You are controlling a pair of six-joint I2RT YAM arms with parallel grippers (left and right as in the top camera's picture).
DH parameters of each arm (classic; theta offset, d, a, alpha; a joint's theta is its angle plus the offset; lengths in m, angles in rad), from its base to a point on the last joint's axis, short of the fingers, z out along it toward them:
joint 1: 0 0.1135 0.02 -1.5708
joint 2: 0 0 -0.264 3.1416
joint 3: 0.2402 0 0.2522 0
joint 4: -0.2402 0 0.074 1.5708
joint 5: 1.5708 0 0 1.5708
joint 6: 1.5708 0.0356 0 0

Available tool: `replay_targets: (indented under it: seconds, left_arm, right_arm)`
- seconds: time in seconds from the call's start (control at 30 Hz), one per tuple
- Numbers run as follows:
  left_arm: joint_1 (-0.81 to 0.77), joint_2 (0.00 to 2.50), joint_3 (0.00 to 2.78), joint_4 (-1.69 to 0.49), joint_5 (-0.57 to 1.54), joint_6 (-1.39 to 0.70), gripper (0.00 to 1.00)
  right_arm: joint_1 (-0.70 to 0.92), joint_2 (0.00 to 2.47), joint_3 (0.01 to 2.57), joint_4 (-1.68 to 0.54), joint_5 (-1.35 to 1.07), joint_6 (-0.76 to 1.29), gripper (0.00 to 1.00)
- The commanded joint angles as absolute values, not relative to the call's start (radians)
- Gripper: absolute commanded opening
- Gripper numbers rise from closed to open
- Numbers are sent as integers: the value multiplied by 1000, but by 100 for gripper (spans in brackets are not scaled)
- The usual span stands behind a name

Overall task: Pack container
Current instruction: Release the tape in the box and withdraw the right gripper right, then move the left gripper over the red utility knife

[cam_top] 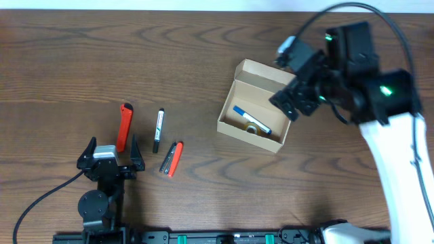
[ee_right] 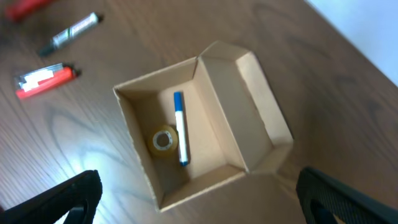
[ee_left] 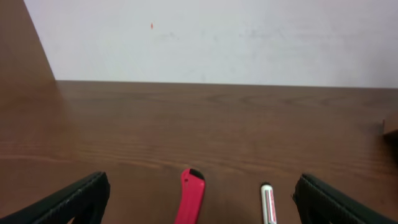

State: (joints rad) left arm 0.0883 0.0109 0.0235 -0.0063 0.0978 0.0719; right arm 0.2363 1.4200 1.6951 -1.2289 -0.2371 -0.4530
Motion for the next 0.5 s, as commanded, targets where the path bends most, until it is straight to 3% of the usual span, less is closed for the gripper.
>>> replay_targets:
  seconds: [0.0,0.07,0.27,0.47]
  left_arm:
    - [84,4,11,11,109,-19,95]
    - [84,4,49,-69,118,-114,95]
    - [84,60,358,-547,119,-142,95]
    - [84,340,735,-738,112,-142,95]
  right_arm:
    - [181,1346,1707,-1220,-174,-312,99]
    - [126,1305,1707,-1197,-99,-251,99]
    - [-51,1295,1690,-1196,-56,-186,99]
    - [-163,1378,1550,-1167,-64,-97,99]
